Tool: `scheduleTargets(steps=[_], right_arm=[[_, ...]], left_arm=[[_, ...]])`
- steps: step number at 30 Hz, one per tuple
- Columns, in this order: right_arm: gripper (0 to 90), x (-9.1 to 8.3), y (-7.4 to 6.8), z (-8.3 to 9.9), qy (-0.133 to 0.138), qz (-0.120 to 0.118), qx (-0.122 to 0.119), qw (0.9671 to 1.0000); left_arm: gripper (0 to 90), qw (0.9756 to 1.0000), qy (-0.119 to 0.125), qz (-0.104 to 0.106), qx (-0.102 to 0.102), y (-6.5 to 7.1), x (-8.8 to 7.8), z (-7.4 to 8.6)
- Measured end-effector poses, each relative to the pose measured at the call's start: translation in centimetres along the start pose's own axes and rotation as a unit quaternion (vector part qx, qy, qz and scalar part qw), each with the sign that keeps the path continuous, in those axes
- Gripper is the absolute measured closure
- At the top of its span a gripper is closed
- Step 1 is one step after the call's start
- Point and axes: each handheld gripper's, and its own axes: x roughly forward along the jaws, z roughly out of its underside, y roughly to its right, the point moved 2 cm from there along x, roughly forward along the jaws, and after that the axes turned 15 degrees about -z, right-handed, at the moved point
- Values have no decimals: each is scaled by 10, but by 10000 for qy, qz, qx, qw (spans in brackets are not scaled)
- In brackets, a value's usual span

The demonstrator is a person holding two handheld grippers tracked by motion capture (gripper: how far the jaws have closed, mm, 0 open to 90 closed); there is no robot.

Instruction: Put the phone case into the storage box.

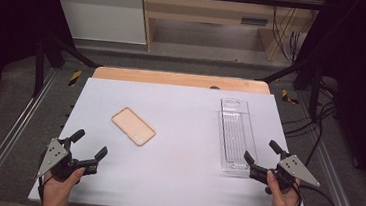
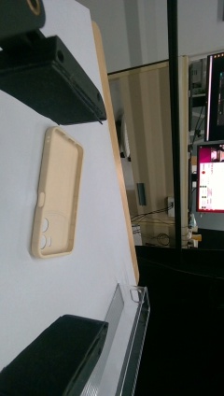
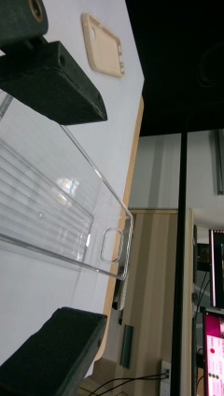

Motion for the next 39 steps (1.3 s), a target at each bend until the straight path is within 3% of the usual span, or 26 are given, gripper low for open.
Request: scheduleTargets(steps=[5,6,9,12,14,15,21,26,27,32,39], right_arm=[[55,-6,0,4,-27,130,45,9999],[56,-8,-1,5,-39,105,122,9999],[55,-9,-2,4,-32,78,186,9998],[50,-9,-4,2,-46,160,109,9998],[43,-8,-9,-9,-6,325,17,9995],[42,-5,-18,-26,-54,483,-283,9984],[27,10,-38,-58,-170,328,-558,9978],[29,26,-49,-77,-205,10,-422,9989],[29,34,-50,-80,-241,-111,-261,9993],[33,47,-52,-77,-405,-250,-60,9988],[32,59,-55,-76,-514,-346,159,9980]], left_arm=[[13,10000,29,30,-65,-2,-2,0],[13,9998,49,27,-166,-4,-3,1],[13,9998,54,0,-213,-7,-3,1],[13,9995,59,-53,-298,-11,-4,1],[13,9994,21,-105,-317,-13,-4,3],[13,9995,-19,-137,-285,-13,-5,3],[13,9994,-70,-240,-241,-14,-8,4],[13,9996,-25,-191,-186,-12,-9,2],[13,9997,-8,-170,-201,-12,-9,2],[13,10000,-28,-35,-50,-9,-5,0],[13,9999,-2,-23,-132,-9,-5,-1]])
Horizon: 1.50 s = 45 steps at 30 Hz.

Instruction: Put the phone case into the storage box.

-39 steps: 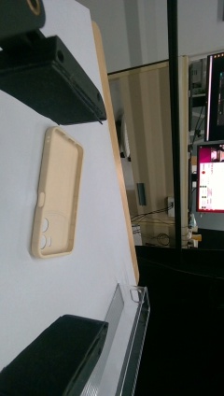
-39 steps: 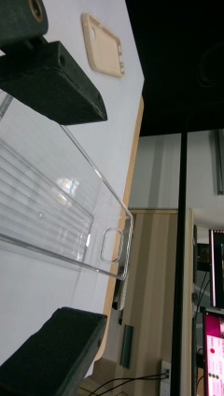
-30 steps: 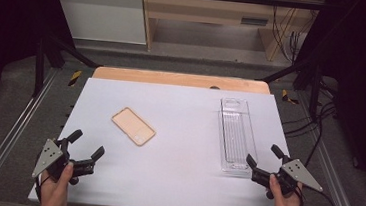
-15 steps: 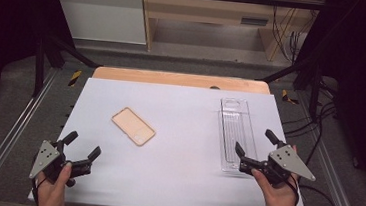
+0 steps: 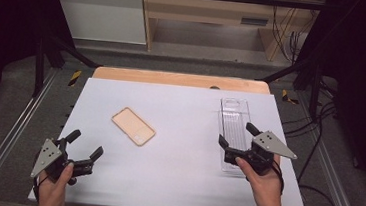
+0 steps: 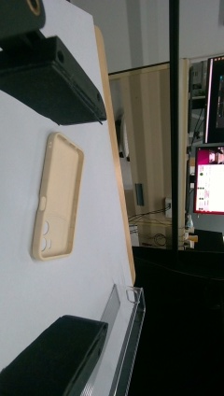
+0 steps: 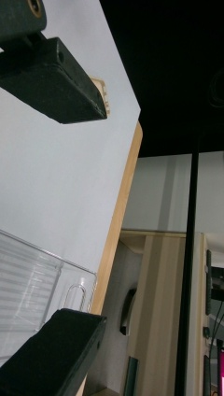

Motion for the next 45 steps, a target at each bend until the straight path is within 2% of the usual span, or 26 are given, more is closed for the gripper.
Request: scheduleTargets(steps=[21,24,25,27,33,35,36,37,38,41,42,45], right_arm=[[34,9,-1,-5,-66,-85,47,9999],[34,11,-1,-5,-63,-143,119,9998],[33,13,-1,-4,-113,-148,109,9998],[34,14,-2,-4,-134,-149,115,9997],[34,18,-3,-7,-180,-156,76,9997],[34,18,-3,-9,-171,-156,87,9997],[34,17,-2,-10,-171,-154,72,9997],[34,17,-1,-11,-152,-157,68,9997],[34,16,0,-13,-99,-157,94,9998],[34,15,2,-15,-65,-147,93,9998],[33,15,3,-16,-59,-145,91,9998],[34,16,3,-18,-74,-128,98,9998]], left_arm=[[12,10000,-5,-8,41,0,-1,0],[13,10000,-94,-10,4,0,-1,-1],[38,9999,-134,-1,-44,0,-1,-1],[42,9996,-276,2,-38,0,0,0],[84,9984,-543,54,144,3,5,-4],[142,9980,-601,99,175,5,7,-7],[203,9978,-630,111,198,6,8,-9],[203,9974,-668,129,223,7,9,-10],[291,9966,-753,192,279,10,11,-11],[404,9954,-844,266,376,12,14,-10],[430,9944,-923,313,403,14,16,-8],[483,9942,-942,350,380,14,17,-5]])
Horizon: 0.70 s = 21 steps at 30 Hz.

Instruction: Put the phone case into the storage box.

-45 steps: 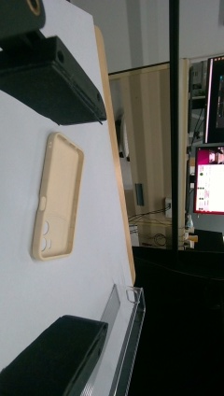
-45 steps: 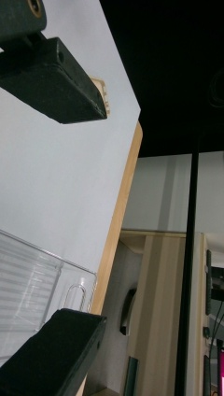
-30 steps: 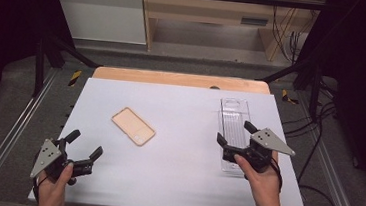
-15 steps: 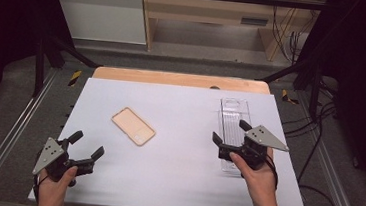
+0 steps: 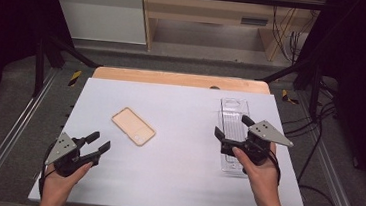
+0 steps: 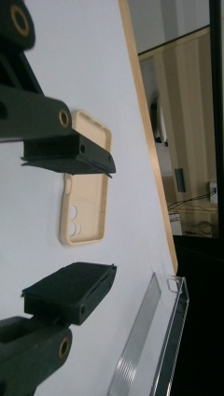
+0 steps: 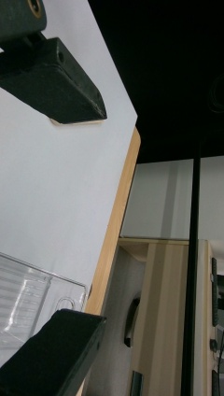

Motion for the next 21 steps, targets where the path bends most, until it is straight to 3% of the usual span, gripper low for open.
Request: scheduleTargets(steps=[4,7,8,9,13,21], right_arm=[[35,6,-1,-5,-57,-17,-51,10000],[35,12,-3,-9,-84,-63,-71,9999],[35,12,-3,-9,-84,-63,-71,9999],[35,14,-4,-9,-107,-84,-86,9999],[35,18,-6,-10,-132,-131,-79,9998],[35,22,-6,-13,-120,-169,-47,9998]], left_arm=[[574,10000,0,44,-34,-1,0,3],[708,10000,9,43,-23,-2,1,1],[708,10000,8,36,-23,-3,1,0],[794,10000,-8,44,-10,-3,2,-1],[899,9999,-103,59,45,-3,7,-4],[900,9996,-234,90,117,3,13,-4]])
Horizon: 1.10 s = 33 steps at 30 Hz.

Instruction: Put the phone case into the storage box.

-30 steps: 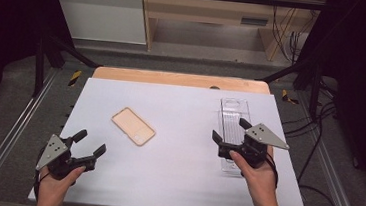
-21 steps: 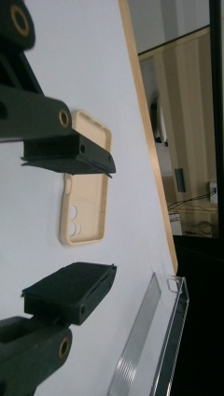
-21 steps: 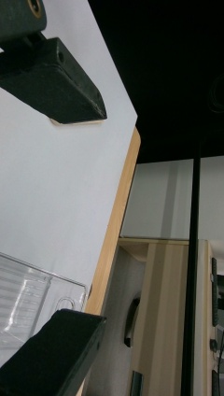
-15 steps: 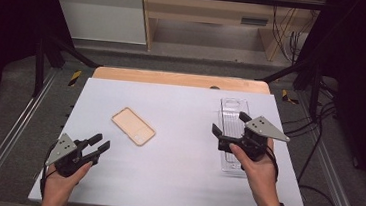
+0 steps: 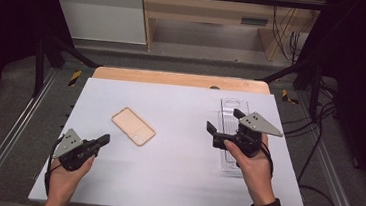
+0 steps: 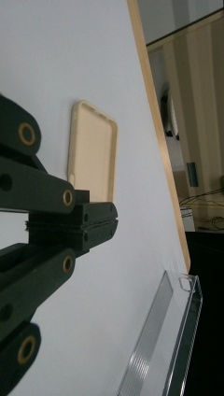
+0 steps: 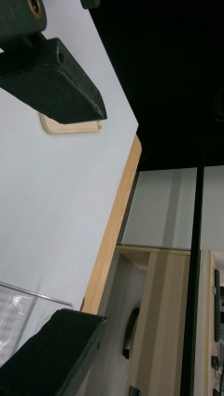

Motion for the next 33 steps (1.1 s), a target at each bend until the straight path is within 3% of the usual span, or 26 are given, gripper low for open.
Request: scheduleTargets(steps=[17,25,33], right_arm=[[32,18,-5,-5,19,-166,-14,9999],[25,20,-5,-1,65,-219,-56,9997],[26,24,-4,6,23,-204,-33,9998]], left_arm=[[900,9999,-124,25,87,5,15,-4],[900,9990,-392,135,171,9,33,-9],[900,9956,-805,271,387,16,58,-12]])
